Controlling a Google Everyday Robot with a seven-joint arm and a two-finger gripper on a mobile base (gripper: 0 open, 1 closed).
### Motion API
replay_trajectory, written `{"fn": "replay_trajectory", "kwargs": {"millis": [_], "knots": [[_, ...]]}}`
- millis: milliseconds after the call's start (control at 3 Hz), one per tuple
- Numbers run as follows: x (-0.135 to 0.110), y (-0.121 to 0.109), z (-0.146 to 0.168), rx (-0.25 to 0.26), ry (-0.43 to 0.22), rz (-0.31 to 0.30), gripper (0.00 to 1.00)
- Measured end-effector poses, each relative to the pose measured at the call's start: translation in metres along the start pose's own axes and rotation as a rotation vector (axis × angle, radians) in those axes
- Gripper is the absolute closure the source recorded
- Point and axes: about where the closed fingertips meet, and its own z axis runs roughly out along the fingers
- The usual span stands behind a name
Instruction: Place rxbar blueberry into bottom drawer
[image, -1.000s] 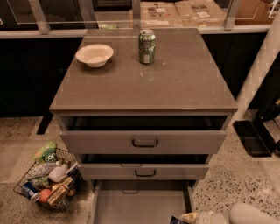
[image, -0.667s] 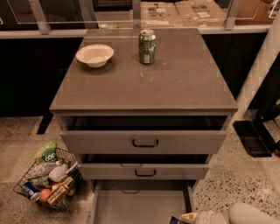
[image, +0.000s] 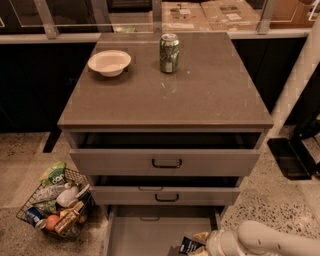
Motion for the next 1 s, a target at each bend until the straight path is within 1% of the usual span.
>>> {"fn": "replay_trajectory", "kwargs": {"millis": [333,667,1000], "knots": [[0.005,-0.022,0.063,-0.05,0.016,-0.037,1.0],[0.007,-0.029,0.11,-0.11,0.016,-0.084,1.0],[0.011,-0.029,0.146,-0.164,0.001,-0.119,1.0]]}}
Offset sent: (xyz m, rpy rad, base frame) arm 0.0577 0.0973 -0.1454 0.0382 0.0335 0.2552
